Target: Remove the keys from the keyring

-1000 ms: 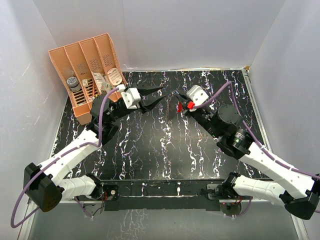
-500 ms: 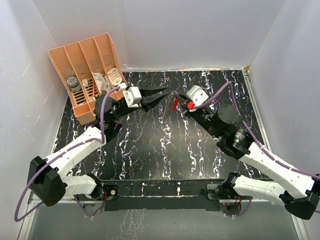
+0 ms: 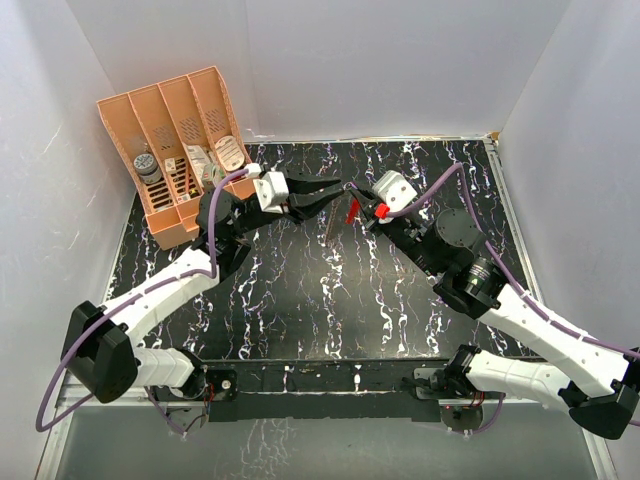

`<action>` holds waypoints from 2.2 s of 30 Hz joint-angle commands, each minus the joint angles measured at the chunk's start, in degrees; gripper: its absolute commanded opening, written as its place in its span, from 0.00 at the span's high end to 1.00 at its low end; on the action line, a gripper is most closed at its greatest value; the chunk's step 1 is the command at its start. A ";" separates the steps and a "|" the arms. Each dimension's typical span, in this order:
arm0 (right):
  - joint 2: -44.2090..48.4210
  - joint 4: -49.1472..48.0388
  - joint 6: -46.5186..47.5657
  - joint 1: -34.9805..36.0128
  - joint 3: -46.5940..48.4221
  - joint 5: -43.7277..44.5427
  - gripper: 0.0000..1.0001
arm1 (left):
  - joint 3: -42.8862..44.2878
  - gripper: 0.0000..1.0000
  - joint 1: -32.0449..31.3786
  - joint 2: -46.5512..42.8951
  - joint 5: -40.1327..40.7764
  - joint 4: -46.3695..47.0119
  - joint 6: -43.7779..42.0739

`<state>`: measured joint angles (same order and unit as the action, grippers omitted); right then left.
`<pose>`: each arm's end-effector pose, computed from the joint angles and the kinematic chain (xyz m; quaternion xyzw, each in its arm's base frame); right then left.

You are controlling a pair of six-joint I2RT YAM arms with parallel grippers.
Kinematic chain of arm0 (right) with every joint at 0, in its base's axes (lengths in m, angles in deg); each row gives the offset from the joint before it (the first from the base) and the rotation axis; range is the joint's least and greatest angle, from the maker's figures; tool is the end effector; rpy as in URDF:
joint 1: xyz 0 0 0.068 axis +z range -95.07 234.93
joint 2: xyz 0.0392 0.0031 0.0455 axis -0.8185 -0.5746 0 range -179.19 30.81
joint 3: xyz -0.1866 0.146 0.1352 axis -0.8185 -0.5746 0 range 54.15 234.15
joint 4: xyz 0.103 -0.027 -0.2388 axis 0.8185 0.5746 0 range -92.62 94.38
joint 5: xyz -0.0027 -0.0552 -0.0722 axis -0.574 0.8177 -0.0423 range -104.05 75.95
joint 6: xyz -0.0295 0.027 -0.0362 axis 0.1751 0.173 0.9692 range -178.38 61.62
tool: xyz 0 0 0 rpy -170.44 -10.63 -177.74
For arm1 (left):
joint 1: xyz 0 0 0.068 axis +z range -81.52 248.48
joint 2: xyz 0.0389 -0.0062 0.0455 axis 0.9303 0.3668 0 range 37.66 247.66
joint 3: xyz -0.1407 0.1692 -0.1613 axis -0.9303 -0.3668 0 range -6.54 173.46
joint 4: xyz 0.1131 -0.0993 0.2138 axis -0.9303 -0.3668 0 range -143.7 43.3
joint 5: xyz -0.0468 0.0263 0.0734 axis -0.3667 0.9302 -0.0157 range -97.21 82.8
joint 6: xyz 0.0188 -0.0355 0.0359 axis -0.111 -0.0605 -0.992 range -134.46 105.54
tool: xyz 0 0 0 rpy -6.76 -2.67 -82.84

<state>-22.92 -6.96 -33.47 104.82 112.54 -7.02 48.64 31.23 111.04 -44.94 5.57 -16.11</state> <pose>0.1394 0.1586 0.4231 -0.3567 0.5433 0.1252 0.7496 0.2102 -0.1872 0.4041 0.4170 0.3233 -0.3999 0.7494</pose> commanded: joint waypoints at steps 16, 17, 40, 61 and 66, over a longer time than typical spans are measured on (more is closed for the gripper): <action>0.77 -3.47 -1.34 0.27 2.45 -1.35 1.00 | 3.01 0.82 -0.93 1.94 -1.76 7.75 3.06; 0.74 -3.48 -1.32 0.29 2.51 -1.42 1.00 | 3.07 0.85 -1.02 2.21 -1.87 8.04 3.52; 1.77 -3.99 -1.67 0.24 1.78 -0.51 1.00 | -0.13 1.00 -1.24 -1.20 9.07 11.72 7.21; 1.27 -3.80 -2.12 0.27 1.04 -0.21 1.00 | -6.56 0.98 -1.24 -1.41 24.01 18.86 29.68; 1.28 -4.34 -1.66 0.28 1.37 -0.04 1.00 | -6.12 0.80 -1.25 -1.75 17.82 17.75 30.65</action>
<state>-22.81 -7.07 -34.96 104.82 112.52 -7.83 41.66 29.46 111.59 -25.64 21.37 12.26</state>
